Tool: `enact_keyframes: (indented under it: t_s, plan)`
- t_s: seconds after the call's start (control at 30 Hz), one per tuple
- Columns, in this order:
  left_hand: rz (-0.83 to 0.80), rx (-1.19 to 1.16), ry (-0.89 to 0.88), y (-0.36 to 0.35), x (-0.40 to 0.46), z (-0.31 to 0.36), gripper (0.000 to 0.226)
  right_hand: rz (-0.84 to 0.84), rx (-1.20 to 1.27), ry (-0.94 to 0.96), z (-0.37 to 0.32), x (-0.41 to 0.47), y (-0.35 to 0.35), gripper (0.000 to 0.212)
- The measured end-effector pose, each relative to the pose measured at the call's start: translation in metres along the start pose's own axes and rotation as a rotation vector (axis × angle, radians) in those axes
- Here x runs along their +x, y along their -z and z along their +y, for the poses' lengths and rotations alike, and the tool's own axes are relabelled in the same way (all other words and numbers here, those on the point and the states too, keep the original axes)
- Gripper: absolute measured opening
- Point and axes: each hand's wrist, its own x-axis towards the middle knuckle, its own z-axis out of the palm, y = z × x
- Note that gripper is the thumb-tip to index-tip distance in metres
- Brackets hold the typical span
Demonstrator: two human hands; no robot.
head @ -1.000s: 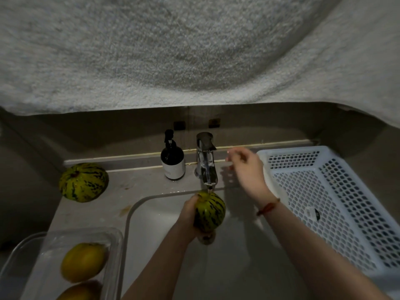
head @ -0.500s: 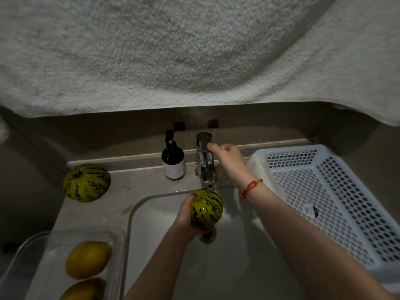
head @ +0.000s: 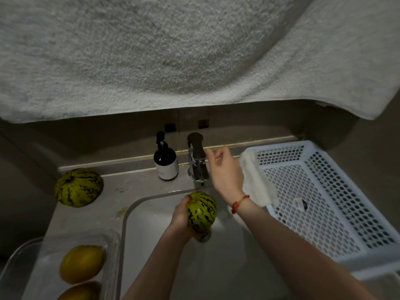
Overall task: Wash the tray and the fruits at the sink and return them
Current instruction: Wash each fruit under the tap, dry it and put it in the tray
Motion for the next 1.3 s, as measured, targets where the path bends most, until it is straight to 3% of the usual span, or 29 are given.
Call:
enact_keyframes:
  t_s: [0.07,0.13,0.3,0.37,0.43,0.5,0.63,0.73,0.87,0.93,1.07,1.17,1.3]
  plan:
    - [0.034,0.034,0.025,0.0,-0.002,0.0,0.043,0.068,-0.085,0.127,0.016,-0.014,0.009,0.021]
    - [0.028,0.041,0.084,0.002,-0.004,0.0,0.043,0.02,-0.382,0.25,0.035,-0.025,0.021,0.017]
    - [-0.07,0.025,0.048,0.011,-0.007,-0.006,0.033,-0.398,-1.0,0.281,0.072,-0.035,0.05,0.088]
    - [-0.074,0.038,0.022,0.011,-0.007,-0.008,0.027,-0.461,-1.144,0.234,0.079,-0.035,0.056,0.093]
    - [-0.044,0.011,0.047,0.009,-0.013,-0.006,0.018,-0.456,-1.177,0.202,0.082,-0.033,0.059,0.078]
    - [-0.037,-0.017,0.07,0.005,-0.018,-0.005,0.012,-0.437,-1.141,0.212,0.085,-0.031,0.061,0.067]
    - [-0.08,-0.089,0.137,0.004,-0.026,-0.007,0.037,-0.455,-1.129,0.3,0.091,-0.028,0.064,0.059]
    - [-0.085,-0.087,0.131,0.007,-0.03,-0.01,0.038,-0.458,-1.059,0.312,0.09,-0.022,0.07,0.055]
    - [-0.093,-0.095,0.137,0.011,-0.037,-0.009,0.038,-0.261,-0.438,0.102,0.082,-0.011,0.086,0.028]
    - [-0.1,-0.116,0.158,0.013,-0.041,-0.008,0.041,-0.121,-0.135,-0.016,0.075,-0.003,0.097,0.029]
    - [-0.113,-0.132,0.156,0.017,-0.047,-0.007,0.043,0.034,-0.111,0.016,0.055,0.023,0.127,0.045]
    - [-0.13,-0.089,0.126,0.018,-0.053,-0.007,0.042,0.02,-0.115,0.068,0.033,0.035,0.15,0.046]
    - [-0.18,-0.027,0.07,0.024,-0.065,-0.002,0.041,-0.067,0.065,-0.005,0.002,0.035,0.167,0.035]
